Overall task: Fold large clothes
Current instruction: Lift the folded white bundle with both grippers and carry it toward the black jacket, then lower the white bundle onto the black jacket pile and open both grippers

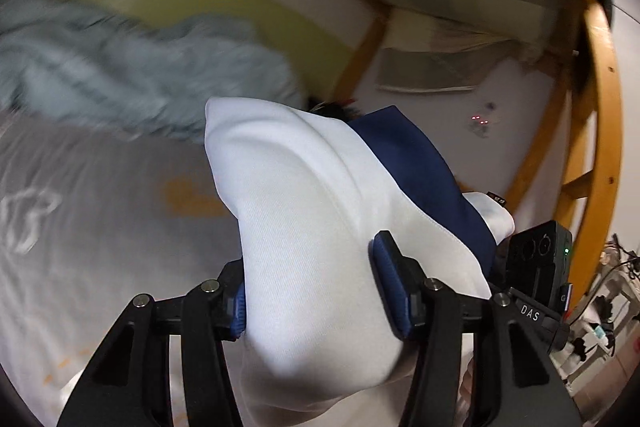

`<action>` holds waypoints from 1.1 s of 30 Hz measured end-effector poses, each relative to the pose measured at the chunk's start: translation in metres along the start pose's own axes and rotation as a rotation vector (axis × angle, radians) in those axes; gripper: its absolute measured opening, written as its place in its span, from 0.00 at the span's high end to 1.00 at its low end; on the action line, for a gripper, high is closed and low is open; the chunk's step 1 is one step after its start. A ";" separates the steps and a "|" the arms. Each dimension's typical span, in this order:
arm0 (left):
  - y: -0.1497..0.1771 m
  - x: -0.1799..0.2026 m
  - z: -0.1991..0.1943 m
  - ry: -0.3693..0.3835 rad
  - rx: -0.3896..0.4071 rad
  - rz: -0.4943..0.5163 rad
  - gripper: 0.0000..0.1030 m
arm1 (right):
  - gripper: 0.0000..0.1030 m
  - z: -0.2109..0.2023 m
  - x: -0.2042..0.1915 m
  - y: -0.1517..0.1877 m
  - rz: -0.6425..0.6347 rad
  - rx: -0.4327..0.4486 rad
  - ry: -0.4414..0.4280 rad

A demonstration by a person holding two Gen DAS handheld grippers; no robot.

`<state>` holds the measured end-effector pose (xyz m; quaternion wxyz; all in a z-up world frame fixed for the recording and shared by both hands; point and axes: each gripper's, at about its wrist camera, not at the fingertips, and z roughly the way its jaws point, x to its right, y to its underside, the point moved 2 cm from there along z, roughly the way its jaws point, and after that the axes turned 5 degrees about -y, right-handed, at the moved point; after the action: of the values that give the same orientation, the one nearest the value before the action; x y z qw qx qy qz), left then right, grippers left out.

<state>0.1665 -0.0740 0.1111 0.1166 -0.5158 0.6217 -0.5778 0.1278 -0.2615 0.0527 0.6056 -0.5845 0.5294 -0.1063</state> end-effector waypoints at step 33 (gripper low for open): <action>0.053 0.143 0.307 -0.072 -0.176 0.284 0.26 | 0.20 -0.089 0.227 -0.052 0.083 0.121 0.757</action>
<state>0.3042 -0.3795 0.0377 0.1736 -0.4513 0.7319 -0.4801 0.1799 -0.5002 0.0000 0.4045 -0.4453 0.7315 -0.3208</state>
